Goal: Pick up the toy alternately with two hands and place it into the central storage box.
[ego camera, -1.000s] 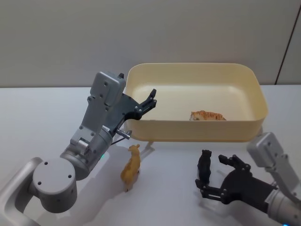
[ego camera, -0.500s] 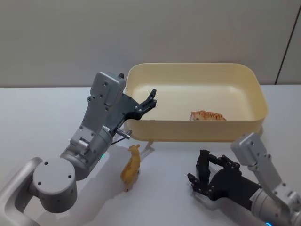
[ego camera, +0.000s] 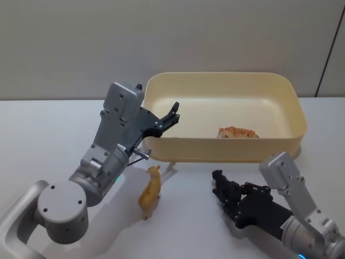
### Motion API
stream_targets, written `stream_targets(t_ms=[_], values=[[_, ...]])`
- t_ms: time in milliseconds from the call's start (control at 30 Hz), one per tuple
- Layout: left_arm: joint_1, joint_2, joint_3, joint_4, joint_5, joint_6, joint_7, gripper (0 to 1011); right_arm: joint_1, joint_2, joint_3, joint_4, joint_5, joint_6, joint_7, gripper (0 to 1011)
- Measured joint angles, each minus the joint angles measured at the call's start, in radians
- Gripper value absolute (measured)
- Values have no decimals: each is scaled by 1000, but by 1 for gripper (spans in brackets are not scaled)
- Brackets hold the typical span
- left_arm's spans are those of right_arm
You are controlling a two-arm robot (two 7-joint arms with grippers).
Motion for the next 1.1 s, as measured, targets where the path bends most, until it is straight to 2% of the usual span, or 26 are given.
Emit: stream_targets(t_ms=[33, 100, 467, 633, 767, 900, 1100], values=[[0, 0, 0, 0, 0, 0, 0, 1001, 0, 0, 0, 0, 0, 0, 0, 358], [0, 0, 0, 0, 0, 0, 0, 1001, 0, 0, 0, 1, 0, -1, 1, 327], [0, 0, 0, 0, 0, 0, 0, 1001, -7, 25, 16, -25, 29, -36, 37, 318], [0, 0, 0, 0, 0, 0, 0, 1001, -15, 51, 35, -70, 75, -50, 56, 318], [0, 0, 0, 0, 0, 0, 0, 1001, -16, 71, 58, -116, 129, -52, 65, 318], [0, 0, 0, 0, 0, 0, 0, 1001, -3, 80, 76, -138, 170, -46, 70, 318], [0, 0, 0, 0, 0, 0, 0, 1001, 32, 73, 93, -139, 199, -31, 70, 318]])
